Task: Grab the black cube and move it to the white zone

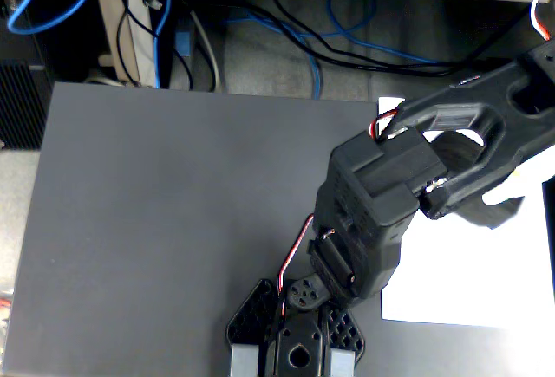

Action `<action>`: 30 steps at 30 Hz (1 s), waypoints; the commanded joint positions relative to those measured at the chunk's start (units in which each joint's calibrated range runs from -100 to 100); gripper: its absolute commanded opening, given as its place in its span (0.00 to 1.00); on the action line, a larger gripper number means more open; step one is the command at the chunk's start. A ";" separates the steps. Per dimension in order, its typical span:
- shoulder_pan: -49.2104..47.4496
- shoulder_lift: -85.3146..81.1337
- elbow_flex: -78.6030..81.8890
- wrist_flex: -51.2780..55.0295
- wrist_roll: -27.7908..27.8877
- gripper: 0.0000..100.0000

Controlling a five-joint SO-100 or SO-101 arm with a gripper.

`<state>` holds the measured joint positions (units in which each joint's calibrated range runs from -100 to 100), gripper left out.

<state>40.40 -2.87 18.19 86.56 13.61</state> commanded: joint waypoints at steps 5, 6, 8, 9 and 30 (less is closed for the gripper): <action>-0.44 -1.45 -6.13 1.60 0.32 0.27; -0.44 -1.45 -10.85 5.37 0.11 0.27; -0.44 -1.54 -24.08 13.26 -0.52 0.27; -0.22 -1.54 -29.43 13.09 -1.93 0.27; -26.42 -33.37 -27.35 13.01 -13.09 0.27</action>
<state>19.87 -31.42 -14.63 99.14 0.92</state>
